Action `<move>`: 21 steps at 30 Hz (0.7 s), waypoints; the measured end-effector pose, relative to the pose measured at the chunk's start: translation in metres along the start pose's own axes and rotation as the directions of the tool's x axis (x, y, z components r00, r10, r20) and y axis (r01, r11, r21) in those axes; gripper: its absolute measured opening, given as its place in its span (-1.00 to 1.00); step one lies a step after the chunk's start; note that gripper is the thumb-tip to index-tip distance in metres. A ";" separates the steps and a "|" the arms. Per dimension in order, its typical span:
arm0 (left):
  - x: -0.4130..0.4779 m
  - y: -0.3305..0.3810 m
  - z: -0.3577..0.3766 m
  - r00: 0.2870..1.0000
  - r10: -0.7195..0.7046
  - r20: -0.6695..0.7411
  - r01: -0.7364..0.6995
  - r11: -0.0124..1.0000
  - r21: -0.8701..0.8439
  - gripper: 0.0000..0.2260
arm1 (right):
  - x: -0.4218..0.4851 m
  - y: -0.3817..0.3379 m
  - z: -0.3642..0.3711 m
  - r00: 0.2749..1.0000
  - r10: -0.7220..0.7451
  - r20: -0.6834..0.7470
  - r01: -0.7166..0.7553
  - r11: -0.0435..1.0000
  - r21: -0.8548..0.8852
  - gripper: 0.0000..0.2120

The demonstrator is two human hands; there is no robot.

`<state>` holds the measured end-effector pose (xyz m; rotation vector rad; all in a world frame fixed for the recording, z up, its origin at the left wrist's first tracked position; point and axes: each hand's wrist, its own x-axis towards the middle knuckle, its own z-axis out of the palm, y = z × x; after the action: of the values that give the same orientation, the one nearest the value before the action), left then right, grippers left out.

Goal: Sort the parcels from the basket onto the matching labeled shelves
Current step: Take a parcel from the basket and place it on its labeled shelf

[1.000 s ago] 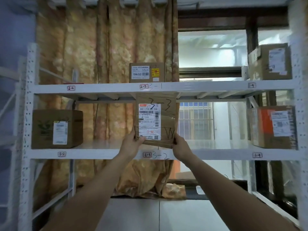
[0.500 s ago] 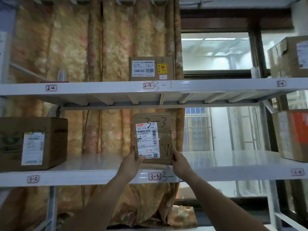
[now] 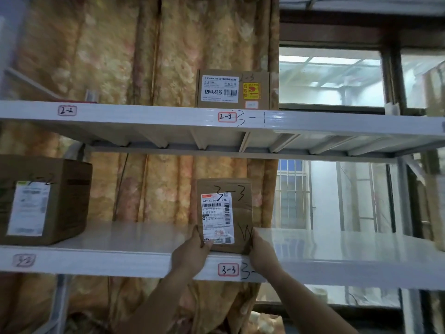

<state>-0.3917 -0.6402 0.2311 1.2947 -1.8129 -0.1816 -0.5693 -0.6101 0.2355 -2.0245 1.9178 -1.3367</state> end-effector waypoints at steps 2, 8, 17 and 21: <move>0.000 -0.001 0.003 1.000 -0.003 0.021 0.002 0.999 0.041 -0.55 | 0.001 0.000 0.001 1.000 0.027 0.011 -0.027 1.000 -0.014 -0.69; -0.004 -0.001 0.000 0.989 -0.054 0.136 0.060 0.997 -0.043 -0.28 | 0.003 -0.005 -0.005 0.989 0.112 0.092 -0.119 0.991 0.066 -0.49; -0.033 0.011 -0.039 0.993 0.070 0.091 -0.079 0.991 0.104 -0.36 | -0.016 -0.010 -0.038 0.996 0.027 0.085 -0.038 0.990 0.139 -0.38; -0.036 0.036 -0.065 0.984 0.033 0.178 -0.086 0.949 0.302 -0.41 | -0.024 -0.027 -0.074 0.990 -0.139 0.025 0.141 0.986 -0.084 -0.45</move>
<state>-0.3678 -0.5715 0.2700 1.4743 -2.0867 0.0290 -0.5886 -0.5468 0.2842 -2.2423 1.8875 -1.2779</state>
